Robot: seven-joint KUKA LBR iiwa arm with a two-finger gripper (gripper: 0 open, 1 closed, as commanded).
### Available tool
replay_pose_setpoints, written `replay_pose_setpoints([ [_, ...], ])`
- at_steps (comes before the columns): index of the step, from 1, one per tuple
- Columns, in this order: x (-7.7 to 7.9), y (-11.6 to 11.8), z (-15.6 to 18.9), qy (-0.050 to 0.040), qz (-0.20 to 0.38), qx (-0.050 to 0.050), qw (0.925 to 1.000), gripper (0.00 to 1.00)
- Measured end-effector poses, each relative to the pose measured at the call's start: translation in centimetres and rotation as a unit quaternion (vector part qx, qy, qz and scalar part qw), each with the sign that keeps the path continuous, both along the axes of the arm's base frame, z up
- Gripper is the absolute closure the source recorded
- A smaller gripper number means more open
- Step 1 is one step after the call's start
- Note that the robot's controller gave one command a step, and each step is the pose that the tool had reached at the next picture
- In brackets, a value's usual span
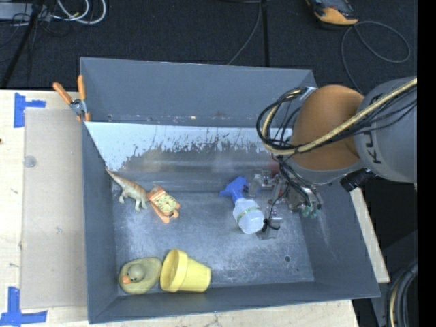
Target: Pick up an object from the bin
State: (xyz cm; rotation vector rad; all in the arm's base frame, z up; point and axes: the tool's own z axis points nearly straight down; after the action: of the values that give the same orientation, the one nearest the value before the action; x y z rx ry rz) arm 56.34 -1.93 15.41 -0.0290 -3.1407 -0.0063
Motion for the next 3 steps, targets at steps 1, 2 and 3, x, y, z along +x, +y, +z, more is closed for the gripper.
replay_pose_setpoints([
  [1,2.9,1.4,-3.9,-0.0023,-0.012,-0.003,0.9999,0.0],
  [2,2.1,0.6,-7.3,-0.0019,0.021,0.0,0.9998,0.0],
  [3,1.6,0.0,-8.2,-0.0004,0.027,0.0,0.9996,0.0],
])
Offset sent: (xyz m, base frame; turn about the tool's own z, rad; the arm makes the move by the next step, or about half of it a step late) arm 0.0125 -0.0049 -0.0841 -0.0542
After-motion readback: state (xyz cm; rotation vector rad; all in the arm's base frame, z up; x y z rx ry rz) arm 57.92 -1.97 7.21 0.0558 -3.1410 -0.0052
